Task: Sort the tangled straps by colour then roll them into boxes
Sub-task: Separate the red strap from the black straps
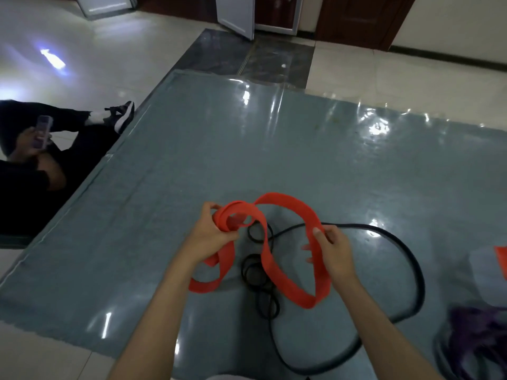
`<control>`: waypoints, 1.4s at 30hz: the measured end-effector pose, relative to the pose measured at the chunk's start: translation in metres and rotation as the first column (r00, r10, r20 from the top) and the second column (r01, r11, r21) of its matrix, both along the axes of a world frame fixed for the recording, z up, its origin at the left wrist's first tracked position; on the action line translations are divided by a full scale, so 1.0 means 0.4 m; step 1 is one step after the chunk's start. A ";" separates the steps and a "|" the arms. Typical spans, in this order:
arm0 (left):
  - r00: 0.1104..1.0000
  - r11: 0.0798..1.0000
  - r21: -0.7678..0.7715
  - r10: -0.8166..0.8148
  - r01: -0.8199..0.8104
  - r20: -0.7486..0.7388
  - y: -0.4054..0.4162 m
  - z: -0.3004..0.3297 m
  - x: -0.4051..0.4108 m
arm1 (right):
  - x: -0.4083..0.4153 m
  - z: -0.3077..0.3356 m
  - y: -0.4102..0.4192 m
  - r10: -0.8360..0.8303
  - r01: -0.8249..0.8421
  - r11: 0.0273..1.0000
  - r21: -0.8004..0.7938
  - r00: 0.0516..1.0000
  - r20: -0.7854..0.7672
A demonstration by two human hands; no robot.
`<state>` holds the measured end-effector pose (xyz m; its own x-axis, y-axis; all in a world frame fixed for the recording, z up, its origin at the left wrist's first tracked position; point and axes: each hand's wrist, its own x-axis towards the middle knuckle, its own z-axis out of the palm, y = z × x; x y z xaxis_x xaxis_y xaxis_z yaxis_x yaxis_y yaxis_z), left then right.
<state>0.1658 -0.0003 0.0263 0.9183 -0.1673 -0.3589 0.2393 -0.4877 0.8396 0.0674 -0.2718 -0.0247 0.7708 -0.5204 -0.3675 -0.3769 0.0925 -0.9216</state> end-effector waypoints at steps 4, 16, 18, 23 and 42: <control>0.997 0.979 -0.201 0.004 -0.021 -0.081 -0.084 0.058 -0.034 | -0.014 0.094 0.049 0.094 -0.101 0.992 0.073 0.992 0.089; 0.973 0.799 -0.555 -0.206 0.230 0.108 -0.301 0.264 -0.259 | -0.257 0.343 0.029 0.028 -0.034 0.999 0.012 0.939 0.341; 0.947 0.760 -0.565 -0.276 0.321 0.166 -0.337 0.297 -0.298 | -0.306 0.375 -0.010 0.001 0.017 0.999 -0.045 0.930 0.367; 0.907 0.631 -0.675 -0.396 0.383 0.144 -0.501 0.339 -0.399 | -0.447 0.411 -0.126 -0.194 0.249 0.966 -0.076 0.884 0.426; 0.743 0.493 -0.679 -0.658 0.544 0.118 -1.200 0.331 -1.102 | -1.195 0.383 -0.672 -0.598 0.685 0.728 -0.019 0.649 0.471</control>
